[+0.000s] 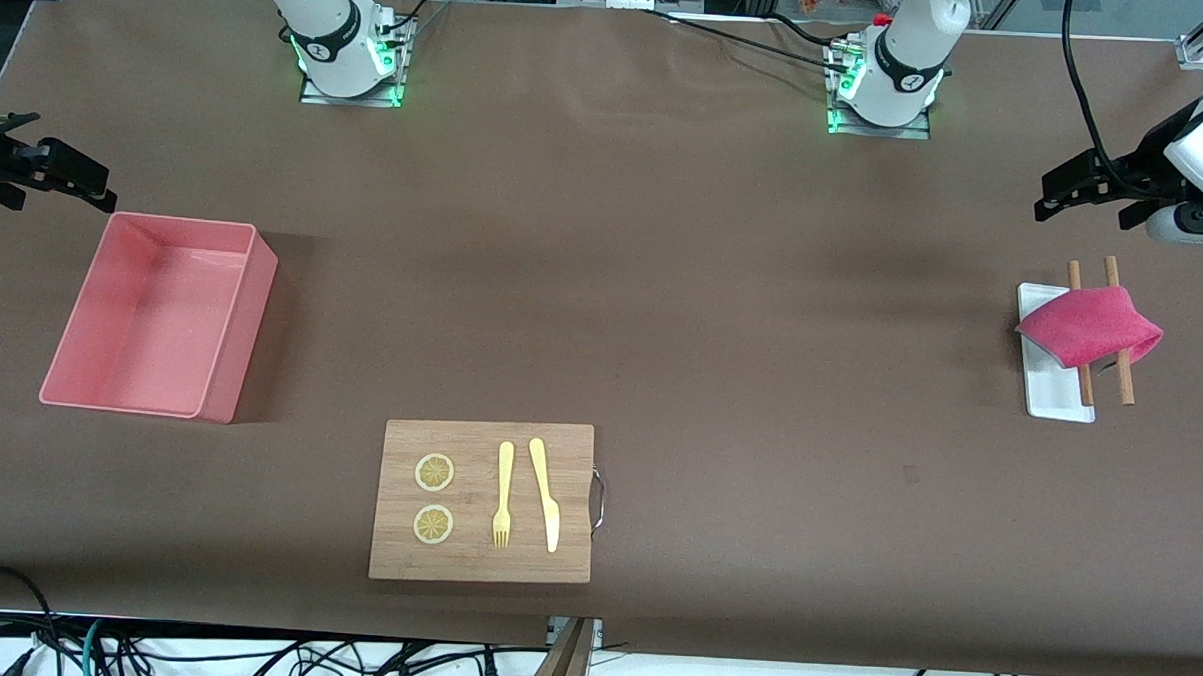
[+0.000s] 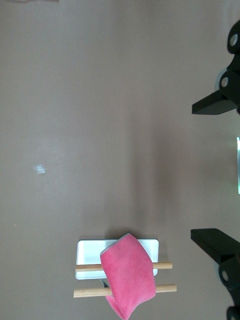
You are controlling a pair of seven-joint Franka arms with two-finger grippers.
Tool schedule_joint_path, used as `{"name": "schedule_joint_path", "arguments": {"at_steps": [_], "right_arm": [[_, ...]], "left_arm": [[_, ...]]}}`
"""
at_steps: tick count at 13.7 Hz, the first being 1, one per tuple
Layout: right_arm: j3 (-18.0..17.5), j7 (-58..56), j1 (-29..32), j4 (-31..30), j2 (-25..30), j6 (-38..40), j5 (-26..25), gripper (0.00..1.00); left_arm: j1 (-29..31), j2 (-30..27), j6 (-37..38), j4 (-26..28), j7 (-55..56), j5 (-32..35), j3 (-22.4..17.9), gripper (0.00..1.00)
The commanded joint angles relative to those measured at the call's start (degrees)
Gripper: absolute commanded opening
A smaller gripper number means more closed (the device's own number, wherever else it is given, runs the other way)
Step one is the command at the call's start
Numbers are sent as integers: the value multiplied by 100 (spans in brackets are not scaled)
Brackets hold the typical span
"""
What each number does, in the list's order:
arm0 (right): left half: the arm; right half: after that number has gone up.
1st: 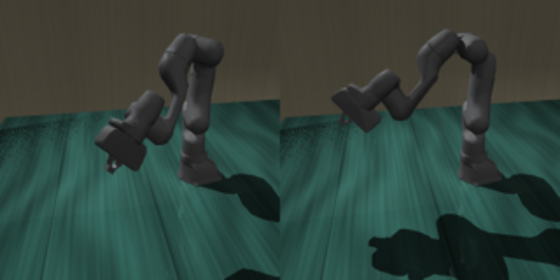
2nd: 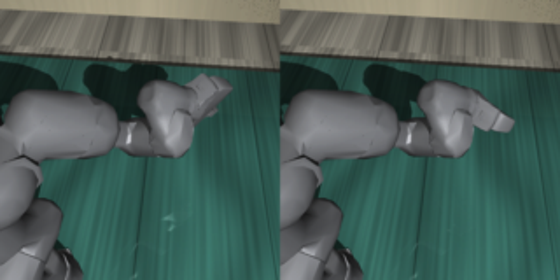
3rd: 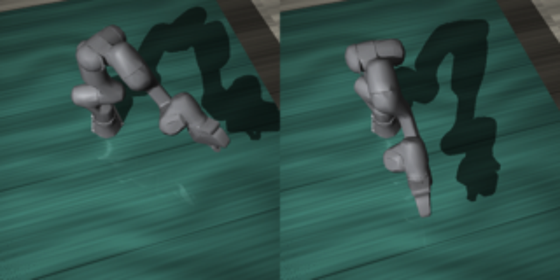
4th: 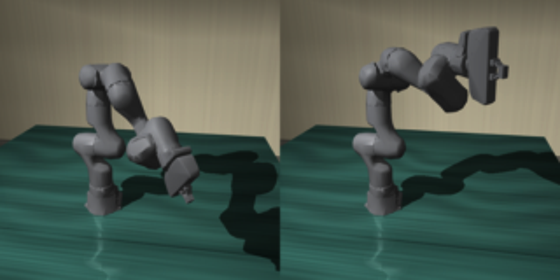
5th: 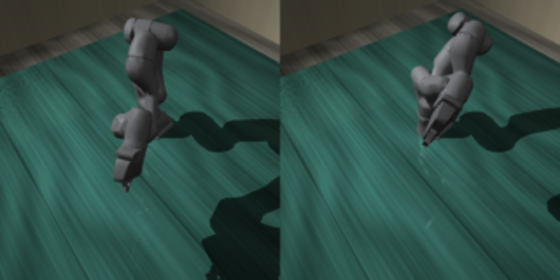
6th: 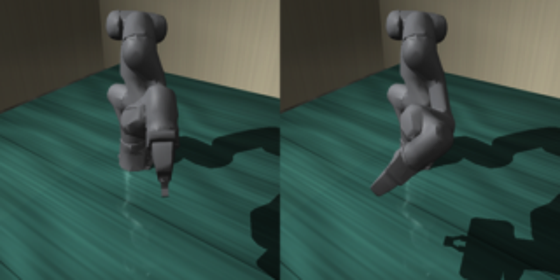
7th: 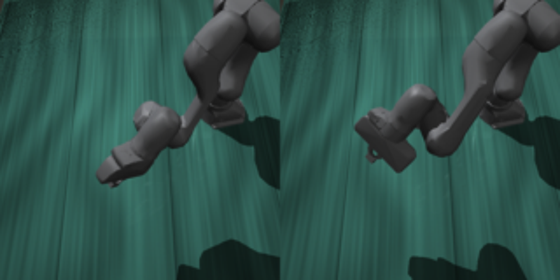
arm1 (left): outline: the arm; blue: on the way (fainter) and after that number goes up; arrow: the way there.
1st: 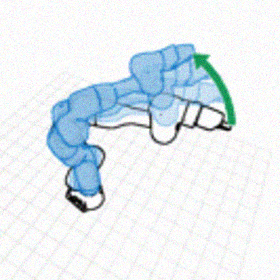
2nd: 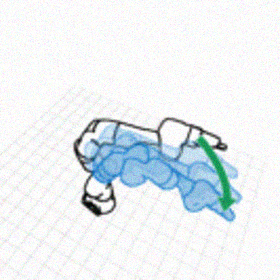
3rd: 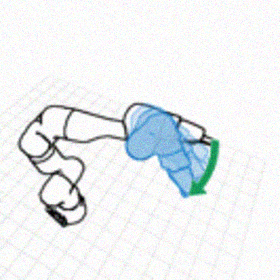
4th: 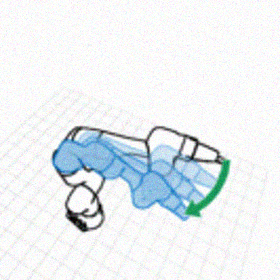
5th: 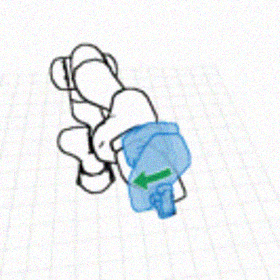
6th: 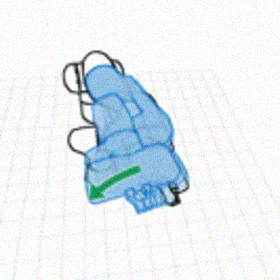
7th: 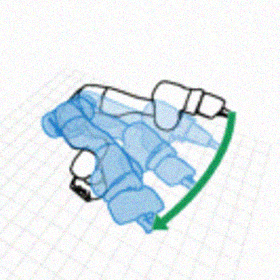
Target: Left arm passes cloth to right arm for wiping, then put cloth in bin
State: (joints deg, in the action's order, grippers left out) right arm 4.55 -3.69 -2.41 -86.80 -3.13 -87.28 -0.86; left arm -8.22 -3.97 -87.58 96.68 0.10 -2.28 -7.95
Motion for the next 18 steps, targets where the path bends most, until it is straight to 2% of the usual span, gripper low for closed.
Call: {"name": "schedule_joint_path", "arguments": {"at_steps": [1,18], "right_arm": [[-7,-97,4,137,-47,26,-19,100],[-24,-88,-5,137,-47,18,-10,100]], "left_arm": [[22,107,153,-228,-53,122,13,100],[181,256,145,-202,-62,316,-13,100]]}}
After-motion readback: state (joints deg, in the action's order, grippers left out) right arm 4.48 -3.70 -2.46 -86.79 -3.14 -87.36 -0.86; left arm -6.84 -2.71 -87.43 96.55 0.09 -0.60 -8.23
